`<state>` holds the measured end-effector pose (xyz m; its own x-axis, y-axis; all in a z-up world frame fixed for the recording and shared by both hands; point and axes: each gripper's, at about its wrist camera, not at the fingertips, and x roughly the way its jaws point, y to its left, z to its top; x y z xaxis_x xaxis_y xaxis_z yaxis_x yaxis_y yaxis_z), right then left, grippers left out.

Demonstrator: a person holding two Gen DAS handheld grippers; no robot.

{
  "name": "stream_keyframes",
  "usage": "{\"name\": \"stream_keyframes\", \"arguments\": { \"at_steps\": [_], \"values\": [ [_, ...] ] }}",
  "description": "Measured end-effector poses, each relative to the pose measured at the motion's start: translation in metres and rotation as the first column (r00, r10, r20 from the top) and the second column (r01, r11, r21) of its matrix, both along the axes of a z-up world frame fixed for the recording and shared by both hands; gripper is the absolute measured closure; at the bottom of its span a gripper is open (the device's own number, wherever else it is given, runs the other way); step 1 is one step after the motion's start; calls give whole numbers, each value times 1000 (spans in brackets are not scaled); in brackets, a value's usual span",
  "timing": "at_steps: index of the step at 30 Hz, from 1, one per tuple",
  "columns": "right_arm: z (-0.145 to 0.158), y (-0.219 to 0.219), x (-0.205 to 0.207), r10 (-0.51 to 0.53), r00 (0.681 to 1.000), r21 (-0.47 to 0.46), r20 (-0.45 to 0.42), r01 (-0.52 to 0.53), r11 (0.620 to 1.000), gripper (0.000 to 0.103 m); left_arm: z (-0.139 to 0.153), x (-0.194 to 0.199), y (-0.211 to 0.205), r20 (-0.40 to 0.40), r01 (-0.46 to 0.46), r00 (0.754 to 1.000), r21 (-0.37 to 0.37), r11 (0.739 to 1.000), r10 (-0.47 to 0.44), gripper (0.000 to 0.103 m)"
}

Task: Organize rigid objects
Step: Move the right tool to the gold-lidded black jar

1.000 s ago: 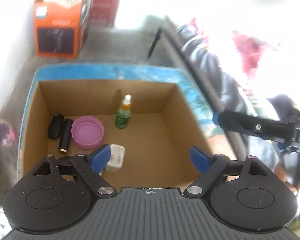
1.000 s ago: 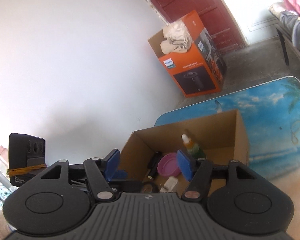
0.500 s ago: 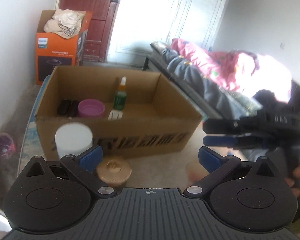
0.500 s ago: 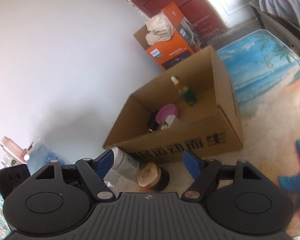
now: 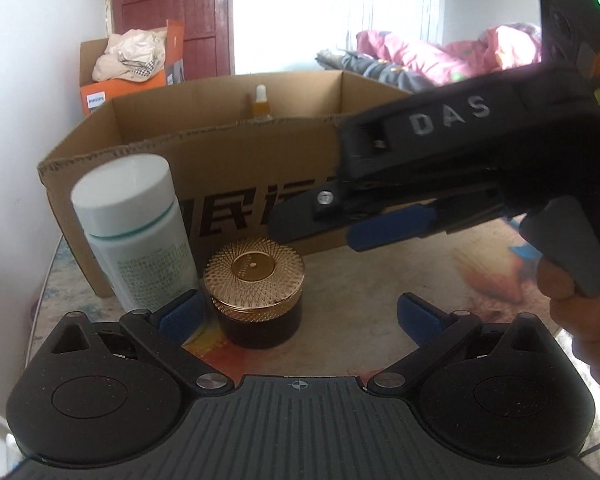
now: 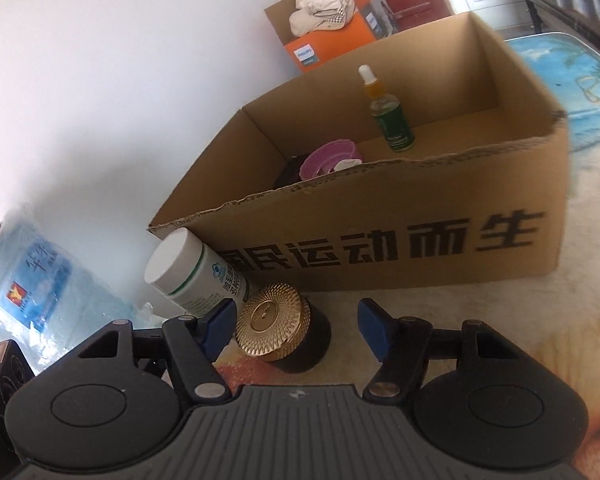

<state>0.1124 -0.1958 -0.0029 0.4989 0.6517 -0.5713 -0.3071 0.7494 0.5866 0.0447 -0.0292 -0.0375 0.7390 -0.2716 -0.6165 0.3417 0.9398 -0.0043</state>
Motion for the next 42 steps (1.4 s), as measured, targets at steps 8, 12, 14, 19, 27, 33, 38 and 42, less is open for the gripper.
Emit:
{"name": "stream_keyframes", "arguments": {
  "at_steps": [8, 12, 14, 19, 27, 33, 38, 42],
  "values": [
    [-9, 18, 17, 90, 996, -25, -15, -91, 996, 34, -6, 6, -6, 0, 17, 1000, 21, 1000, -17, 1],
    [-11, 10, 11, 125, 992, -3, -29, -125, 992, 34, -5, 1, -12, -2, 61, 998, 13, 998, -61, 1],
    [-11, 4, 6, 124, 992, -20, -25, -124, 992, 33, -5, -1, -18, 0, 101, 995, 18, 995, -101, 1],
    [-7, -25, -7, 77, 997, -80, -18, -78, 994, 32, -3, -11, -42, 1, 230, 973, 18, 973, -230, 0],
    [-11, -80, -20, -58, 997, -15, -47, 57, 998, 31, -2, -25, -71, 23, 334, 942, 44, 942, -335, 0],
    [-18, -104, -30, -180, 982, -1, -48, 181, 984, 15, -1, -11, -62, -36, 253, 967, -31, 967, -254, 0],
    [-24, -108, -30, -216, 975, 9, -55, 217, 976, 2, -6, 2, -44, -129, 173, 973, -124, 977, -189, 0],
    [-30, -107, -29, -218, 974, -6, -62, 218, 976, 0, -5, 7, -34, -142, 151, 974, -168, 974, -175, 0]
  ]
}}
